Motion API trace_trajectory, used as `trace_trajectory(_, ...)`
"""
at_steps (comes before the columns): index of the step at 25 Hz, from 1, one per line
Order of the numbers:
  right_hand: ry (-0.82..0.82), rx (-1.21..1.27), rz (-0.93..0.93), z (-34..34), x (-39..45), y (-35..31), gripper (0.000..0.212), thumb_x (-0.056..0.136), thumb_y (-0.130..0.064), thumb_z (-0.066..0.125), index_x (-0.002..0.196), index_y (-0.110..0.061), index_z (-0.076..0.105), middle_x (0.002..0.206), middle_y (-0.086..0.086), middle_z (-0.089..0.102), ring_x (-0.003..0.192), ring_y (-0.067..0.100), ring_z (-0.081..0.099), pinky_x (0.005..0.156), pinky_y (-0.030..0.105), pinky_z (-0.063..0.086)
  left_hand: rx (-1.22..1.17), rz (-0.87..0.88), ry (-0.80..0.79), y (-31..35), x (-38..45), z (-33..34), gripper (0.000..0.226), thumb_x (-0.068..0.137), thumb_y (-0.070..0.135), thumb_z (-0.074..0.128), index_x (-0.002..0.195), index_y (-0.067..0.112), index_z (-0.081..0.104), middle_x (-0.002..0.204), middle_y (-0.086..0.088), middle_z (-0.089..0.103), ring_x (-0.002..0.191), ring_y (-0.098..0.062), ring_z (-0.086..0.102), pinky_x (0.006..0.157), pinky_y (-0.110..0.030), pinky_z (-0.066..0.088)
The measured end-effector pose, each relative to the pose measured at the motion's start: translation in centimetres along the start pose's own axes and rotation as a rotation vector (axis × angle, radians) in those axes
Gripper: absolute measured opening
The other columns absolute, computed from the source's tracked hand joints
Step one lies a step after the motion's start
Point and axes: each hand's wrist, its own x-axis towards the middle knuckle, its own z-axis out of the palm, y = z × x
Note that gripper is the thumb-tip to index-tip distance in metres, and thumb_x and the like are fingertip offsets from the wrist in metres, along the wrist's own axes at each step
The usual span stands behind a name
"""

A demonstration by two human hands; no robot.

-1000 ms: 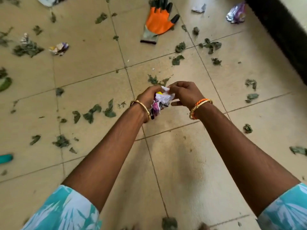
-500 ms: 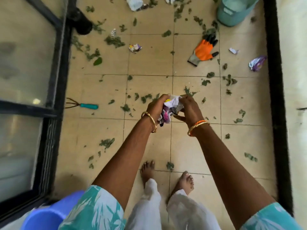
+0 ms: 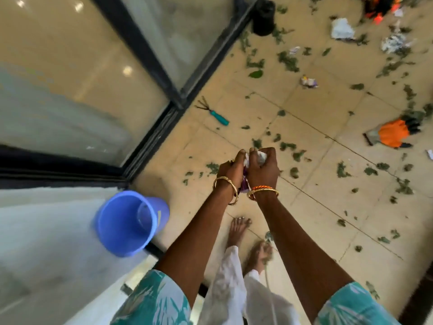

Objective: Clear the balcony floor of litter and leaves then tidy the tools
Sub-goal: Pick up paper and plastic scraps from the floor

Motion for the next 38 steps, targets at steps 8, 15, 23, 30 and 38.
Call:
trace_trajectory(8,-0.720,-0.111,0.075,14.1,-8.5,2.3,0.019,0.063,-0.024,0.067,0.077,-0.018,0.055,0.072,0.001,0.057,0.068,0.016,0.054,0.067,0.031,0.047,-0.219,-0.181,0.321,-6.3,3.7,-18.3,0.057,0.086,0.060,0.053,0.062,0.009,0.056,0.046,-0.007,0.051,0.035,-0.020,0.048,0.036,-0.017,0.032)
trace_trajectory(15,-0.947,-0.198,0.311,25.2,-15.2,7.2,0.028,0.069,0.006,0.073,0.074,-0.018,0.058,0.076,0.009,0.059,0.074,0.022,0.056,0.073,0.043,0.052,-0.590,-0.345,0.482,-14.0,6.9,-30.2,0.061,0.075,0.072,0.058,0.069,0.012,0.065,0.057,-0.005,0.062,0.053,-0.025,0.056,0.058,-0.029,0.049)
trace_trajectory(23,-1.002,-0.352,0.389,32.0,-17.1,11.1,0.021,0.081,0.006,0.061,0.087,-0.014,0.059,0.075,0.006,0.056,0.065,0.017,0.053,0.058,0.028,0.045,-1.061,-0.386,0.421,-21.3,9.9,-37.5,0.040,0.087,0.060,0.049,0.088,0.023,0.065,0.074,0.001,0.071,0.085,-0.024,0.069,0.071,-0.035,0.051)
trace_trajectory(30,-1.072,-0.496,0.518,33.8,-17.1,11.5,0.034,0.094,-0.012,0.048,0.127,-0.019,0.055,0.131,0.005,0.050,0.124,0.025,0.043,0.090,0.042,0.043,-0.898,-0.460,0.586,-22.6,9.8,-38.6,0.057,0.092,0.050,0.050,0.139,0.020,0.043,0.136,-0.004,0.046,0.115,-0.024,0.045,0.088,-0.037,0.039)
trace_trajectory(38,-1.046,-0.388,0.372,30.5,-13.5,7.6,0.015,0.090,-0.006,0.051,0.079,-0.012,0.060,0.077,0.011,0.063,0.067,0.020,0.058,0.058,0.023,0.044,-0.183,-0.271,0.813,-17.6,7.9,-33.7,0.033,0.086,0.034,0.041,0.082,0.009,0.062,0.108,-0.021,0.066,0.106,-0.034,0.060,0.087,-0.035,0.043)
